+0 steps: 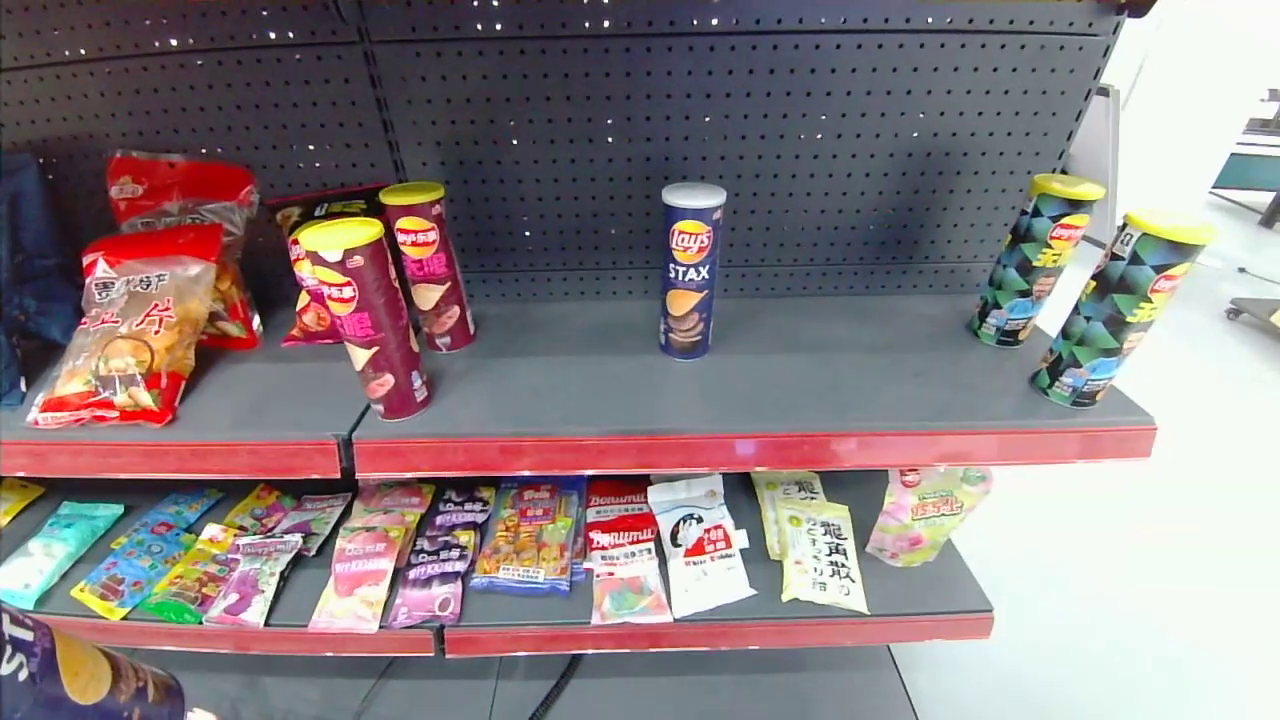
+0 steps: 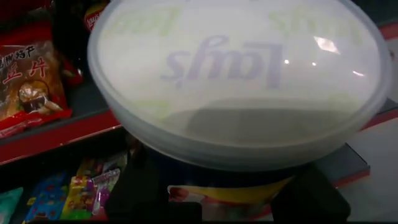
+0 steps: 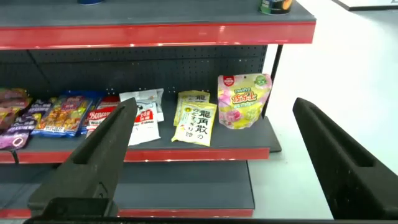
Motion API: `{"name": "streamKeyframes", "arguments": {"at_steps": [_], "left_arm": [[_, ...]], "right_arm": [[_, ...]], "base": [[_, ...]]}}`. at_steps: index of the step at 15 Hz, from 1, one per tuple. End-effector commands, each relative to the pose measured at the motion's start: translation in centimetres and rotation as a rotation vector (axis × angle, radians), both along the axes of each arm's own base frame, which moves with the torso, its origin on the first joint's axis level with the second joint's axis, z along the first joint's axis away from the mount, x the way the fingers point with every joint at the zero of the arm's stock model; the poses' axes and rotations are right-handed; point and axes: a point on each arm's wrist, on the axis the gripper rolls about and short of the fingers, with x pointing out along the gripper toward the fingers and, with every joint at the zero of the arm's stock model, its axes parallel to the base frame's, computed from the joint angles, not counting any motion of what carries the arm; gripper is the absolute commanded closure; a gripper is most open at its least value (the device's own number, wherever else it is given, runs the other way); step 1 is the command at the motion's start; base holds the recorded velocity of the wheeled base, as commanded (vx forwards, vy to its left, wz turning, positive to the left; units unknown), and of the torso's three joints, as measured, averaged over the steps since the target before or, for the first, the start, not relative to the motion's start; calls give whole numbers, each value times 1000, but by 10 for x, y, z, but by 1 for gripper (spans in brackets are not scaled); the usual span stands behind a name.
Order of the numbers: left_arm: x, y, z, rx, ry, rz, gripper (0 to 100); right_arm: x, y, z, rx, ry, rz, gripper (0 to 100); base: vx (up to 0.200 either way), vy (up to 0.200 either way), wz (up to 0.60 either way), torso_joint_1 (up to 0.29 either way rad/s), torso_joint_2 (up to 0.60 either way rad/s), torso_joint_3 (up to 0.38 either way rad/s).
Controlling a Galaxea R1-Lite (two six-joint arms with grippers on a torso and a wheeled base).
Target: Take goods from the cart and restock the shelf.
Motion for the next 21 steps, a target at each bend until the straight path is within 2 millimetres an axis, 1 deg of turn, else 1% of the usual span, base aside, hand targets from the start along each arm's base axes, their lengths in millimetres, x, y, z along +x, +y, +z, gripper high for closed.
{"name": "streamKeyframes", "arguments": {"at_steps": [1, 8, 11, 14, 17, 18, 19, 20, 21], "left_arm": [[0, 0, -1, 0, 2, 0, 100], [0, 0, -2, 20, 0, -1, 100], [-3, 0, -2, 17, -18, -6, 100], [-9, 1, -6, 17, -37, -6, 100], [-21, 3, -12, 14, -74, -1, 100], [-23, 4, -13, 13, -83, 1, 100], [-24, 4, -13, 12, -86, 1, 100], [-24, 4, -16, 13, -81, 1, 100], [-23, 4, -20, 15, -68, 1, 100]], "right_arm": [[0, 0, 0, 0, 1, 1, 0], [0, 0, 0, 0, 1, 1, 0], [0, 0, 0, 0, 1, 1, 0], [0, 0, 0, -1, 1, 2, 0], [0, 0, 0, -6, 1, 1, 0], [-1, 0, 5, -20, -11, 10, 0], [3, 1, 57, -1, -9, 44, 0], [24, 1, 114, 77, 27, 58, 0], [38, 2, 136, 81, 49, 114, 0]], "base": [[0, 0, 0, 0, 0, 0], [200, 0, 0, 2, 2, 4], [0, 0, 0, 0, 0, 0], [0, 0, 0, 0, 0, 0], [0, 0, 0, 0, 0, 0], [0, 0, 0, 0, 0, 0], [0, 0, 0, 0, 0, 0], [0, 0, 0, 0, 0, 0], [0, 0, 0, 0, 0, 0]]}}
